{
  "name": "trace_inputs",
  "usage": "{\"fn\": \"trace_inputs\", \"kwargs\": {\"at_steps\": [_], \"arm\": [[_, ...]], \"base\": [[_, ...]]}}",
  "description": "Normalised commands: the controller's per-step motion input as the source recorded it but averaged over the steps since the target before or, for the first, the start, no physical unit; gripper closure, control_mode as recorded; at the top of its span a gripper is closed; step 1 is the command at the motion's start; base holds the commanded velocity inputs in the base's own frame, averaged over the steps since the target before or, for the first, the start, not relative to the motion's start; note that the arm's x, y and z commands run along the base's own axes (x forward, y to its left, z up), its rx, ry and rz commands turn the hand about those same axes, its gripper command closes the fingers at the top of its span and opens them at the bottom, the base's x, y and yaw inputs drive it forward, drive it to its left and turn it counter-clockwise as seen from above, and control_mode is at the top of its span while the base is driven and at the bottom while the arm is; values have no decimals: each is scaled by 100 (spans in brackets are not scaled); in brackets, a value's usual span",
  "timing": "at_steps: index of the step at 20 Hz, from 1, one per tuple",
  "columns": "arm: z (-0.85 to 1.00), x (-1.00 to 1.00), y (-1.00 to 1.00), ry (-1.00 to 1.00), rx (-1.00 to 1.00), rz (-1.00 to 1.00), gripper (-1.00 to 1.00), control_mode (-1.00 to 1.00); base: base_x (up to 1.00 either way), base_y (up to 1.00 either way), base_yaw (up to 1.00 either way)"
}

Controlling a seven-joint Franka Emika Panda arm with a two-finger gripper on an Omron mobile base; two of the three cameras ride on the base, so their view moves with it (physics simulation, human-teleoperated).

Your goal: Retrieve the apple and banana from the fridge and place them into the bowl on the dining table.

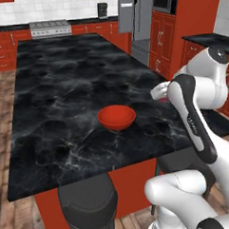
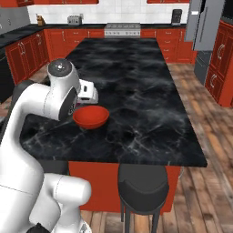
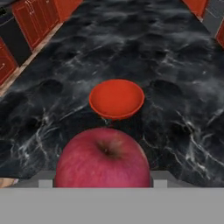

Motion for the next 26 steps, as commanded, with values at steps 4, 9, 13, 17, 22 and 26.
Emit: {"fn": "trace_inputs", "kwargs": {"at_steps": [4, 9, 13, 17, 22, 26], "arm": [[-62, 48, 39, 42, 0, 27, 100, -100], [-47, 33, 48, 19, -5, 3, 100, -100], [-25, 36, 28, 3, -1, -4, 100, -100], [-23, 40, 19, 0, 0, -1, 100, -100], [-32, 45, 3, 0, 0, 0, 100, -100], [-39, 47, 0, 1, 0, 0, 100, -100]], "base": [[0, 0, 0], [0, 0, 0], [0, 0, 0], [0, 0, 0], [0, 0, 0], [0, 0, 0]]}}
